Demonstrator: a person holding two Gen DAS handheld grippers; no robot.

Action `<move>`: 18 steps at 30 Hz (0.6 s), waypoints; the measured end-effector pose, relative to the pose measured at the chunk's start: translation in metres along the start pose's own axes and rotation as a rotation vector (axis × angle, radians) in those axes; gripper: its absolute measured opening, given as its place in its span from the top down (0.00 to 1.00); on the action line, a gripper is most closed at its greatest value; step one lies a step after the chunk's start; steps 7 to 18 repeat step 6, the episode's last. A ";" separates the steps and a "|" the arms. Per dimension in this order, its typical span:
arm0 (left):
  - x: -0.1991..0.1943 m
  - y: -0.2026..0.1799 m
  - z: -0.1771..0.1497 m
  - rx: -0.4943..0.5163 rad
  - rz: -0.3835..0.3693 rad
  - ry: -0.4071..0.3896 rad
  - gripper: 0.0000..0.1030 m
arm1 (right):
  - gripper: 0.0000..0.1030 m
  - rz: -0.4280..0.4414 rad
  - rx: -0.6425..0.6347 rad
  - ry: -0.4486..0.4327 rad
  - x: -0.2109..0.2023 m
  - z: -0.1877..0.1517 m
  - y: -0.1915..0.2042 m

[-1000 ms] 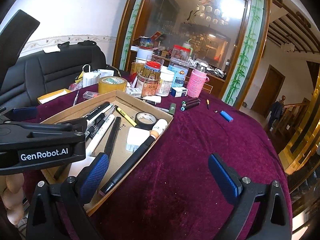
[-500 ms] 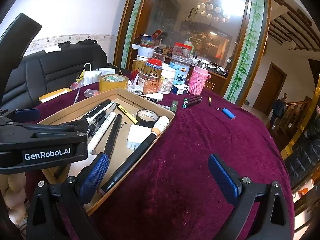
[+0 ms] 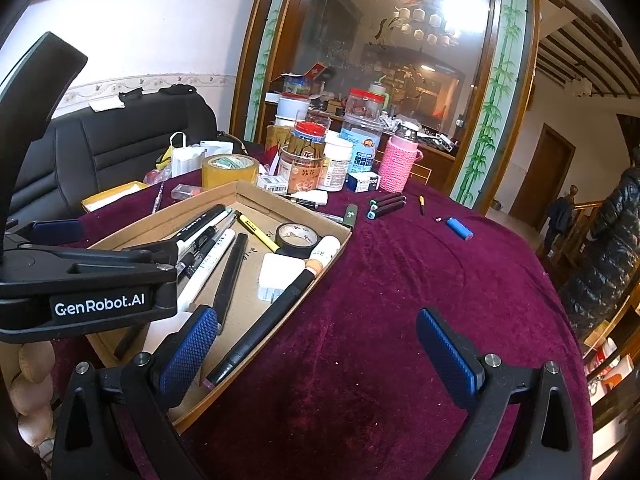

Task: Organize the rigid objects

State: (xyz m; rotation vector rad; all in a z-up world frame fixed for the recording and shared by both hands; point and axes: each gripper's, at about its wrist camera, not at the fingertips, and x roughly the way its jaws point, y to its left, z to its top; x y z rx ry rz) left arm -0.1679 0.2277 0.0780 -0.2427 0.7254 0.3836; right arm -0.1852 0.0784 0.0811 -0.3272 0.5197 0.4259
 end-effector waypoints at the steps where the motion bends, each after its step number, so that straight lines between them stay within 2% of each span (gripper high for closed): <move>1: -0.001 0.000 0.000 0.003 0.004 0.001 0.00 | 0.02 0.004 -0.001 0.002 0.000 0.000 0.000; 6: -0.006 -0.005 -0.001 0.026 0.030 0.004 0.00 | 0.02 0.008 0.005 0.001 -0.003 -0.001 -0.001; 18: -0.006 -0.005 -0.001 0.026 0.030 0.004 0.00 | 0.02 0.008 0.005 0.001 -0.003 -0.001 -0.001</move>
